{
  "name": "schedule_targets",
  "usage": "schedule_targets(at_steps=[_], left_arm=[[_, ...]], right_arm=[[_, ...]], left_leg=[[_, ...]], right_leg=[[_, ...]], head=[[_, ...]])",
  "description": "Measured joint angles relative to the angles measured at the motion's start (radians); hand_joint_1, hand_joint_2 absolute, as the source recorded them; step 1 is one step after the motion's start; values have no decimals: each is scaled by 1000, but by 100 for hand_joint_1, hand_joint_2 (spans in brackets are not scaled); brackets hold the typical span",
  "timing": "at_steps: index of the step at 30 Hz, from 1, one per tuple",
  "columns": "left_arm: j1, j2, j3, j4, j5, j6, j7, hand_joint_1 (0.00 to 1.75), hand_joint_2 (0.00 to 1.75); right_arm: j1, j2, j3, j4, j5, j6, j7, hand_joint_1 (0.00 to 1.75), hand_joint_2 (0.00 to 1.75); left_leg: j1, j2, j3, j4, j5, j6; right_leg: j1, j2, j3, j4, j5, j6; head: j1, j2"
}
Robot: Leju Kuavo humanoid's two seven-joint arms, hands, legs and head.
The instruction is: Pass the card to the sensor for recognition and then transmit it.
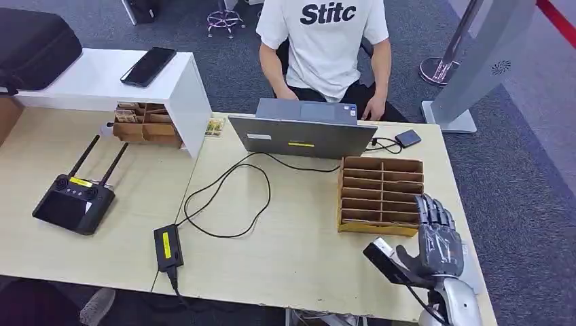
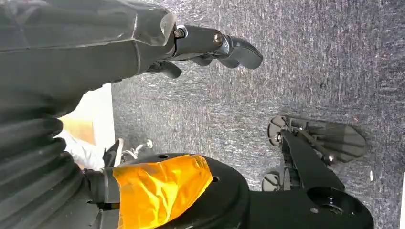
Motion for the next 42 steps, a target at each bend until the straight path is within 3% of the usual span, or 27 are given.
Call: schedule_targets(at_steps=[19, 42], left_arm=[[-1, 0, -15, 0, 0, -2, 0, 0, 175], [-1, 1, -24, 0, 0, -4, 0, 0, 175]], right_arm=[[-28, 0, 56, 13, -28, 21, -11, 0, 175], [-52, -4, 47, 86, -48, 31, -8, 0, 175]], left_leg=[[0, 0, 0, 0, 0, 0], [0, 0, 0, 0, 0, 0]], right_leg=[[0, 0, 0, 0, 0, 0], [0, 0, 0, 0, 0, 0]], head=[[0, 0], [0, 0]])
